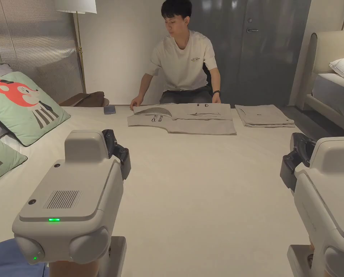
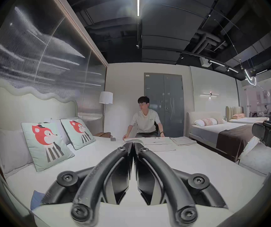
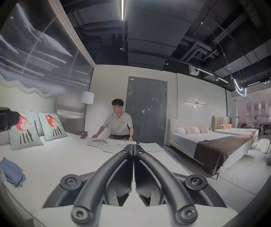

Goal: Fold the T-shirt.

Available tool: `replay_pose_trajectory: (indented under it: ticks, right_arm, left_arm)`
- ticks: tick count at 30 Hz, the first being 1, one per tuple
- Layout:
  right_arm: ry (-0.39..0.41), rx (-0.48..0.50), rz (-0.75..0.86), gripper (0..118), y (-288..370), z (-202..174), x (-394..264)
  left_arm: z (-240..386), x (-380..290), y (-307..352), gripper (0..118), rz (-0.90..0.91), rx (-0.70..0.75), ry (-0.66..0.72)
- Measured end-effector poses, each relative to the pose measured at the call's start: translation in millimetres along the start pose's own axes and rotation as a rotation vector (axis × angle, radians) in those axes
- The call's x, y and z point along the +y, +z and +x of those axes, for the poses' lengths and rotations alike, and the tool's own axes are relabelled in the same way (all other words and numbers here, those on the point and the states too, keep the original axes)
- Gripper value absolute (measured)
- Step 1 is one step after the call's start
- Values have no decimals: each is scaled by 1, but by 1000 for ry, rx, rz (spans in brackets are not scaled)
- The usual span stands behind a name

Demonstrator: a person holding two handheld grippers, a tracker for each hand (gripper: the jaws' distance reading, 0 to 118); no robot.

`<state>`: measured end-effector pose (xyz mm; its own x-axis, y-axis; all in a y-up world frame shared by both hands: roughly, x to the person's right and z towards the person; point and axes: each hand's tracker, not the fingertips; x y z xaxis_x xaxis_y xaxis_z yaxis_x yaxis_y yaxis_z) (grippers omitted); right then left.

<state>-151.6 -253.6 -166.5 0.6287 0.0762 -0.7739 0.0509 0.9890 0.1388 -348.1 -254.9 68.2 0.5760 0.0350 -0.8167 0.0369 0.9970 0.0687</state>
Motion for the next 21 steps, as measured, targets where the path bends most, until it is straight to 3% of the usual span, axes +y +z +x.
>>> replay_pose_trajectory:
  ticks: [21]
  right_arm:
    - [25, 6, 7, 0, 0, -5, -2]
  left_arm:
    - [-1, -5, 0, 1, -13, 1, -8]
